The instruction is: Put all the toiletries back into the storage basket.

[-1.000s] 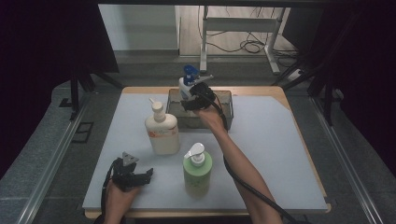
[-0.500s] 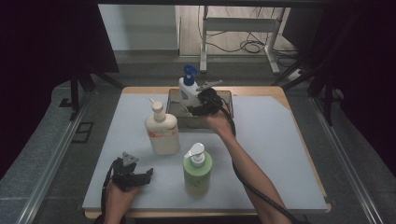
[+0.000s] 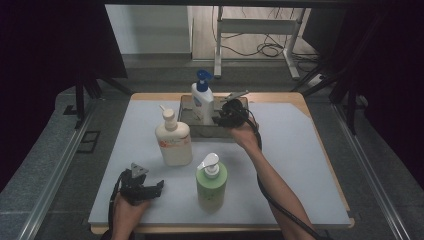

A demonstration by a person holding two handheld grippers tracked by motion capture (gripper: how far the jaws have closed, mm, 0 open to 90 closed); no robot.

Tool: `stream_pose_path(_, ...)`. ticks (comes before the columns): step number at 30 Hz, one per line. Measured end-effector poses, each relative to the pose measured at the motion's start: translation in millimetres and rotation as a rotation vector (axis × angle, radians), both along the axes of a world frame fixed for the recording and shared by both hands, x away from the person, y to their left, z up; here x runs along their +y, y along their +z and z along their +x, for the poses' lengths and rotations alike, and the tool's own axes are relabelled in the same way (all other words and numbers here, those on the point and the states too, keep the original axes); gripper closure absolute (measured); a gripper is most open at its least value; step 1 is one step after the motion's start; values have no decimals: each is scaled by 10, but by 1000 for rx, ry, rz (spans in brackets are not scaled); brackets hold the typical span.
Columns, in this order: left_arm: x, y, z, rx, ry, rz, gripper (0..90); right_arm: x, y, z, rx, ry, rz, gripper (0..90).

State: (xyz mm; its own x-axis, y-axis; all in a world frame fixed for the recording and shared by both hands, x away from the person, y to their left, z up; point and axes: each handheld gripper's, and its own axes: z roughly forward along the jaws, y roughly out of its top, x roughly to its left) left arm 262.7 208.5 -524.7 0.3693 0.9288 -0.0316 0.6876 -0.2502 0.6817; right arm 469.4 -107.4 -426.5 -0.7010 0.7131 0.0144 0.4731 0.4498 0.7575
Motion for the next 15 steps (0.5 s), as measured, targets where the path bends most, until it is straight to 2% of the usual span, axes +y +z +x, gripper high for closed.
stream_pose_path(8, 0, 1, 0, 1, 0, 0, 120, -68, -80, 67, 15, -31, -17, 757)
stream_pose_path(15, 0, 0, 0, 0, 0, 0, 120, -44, -154, 141, 26, -51, -29, 893)
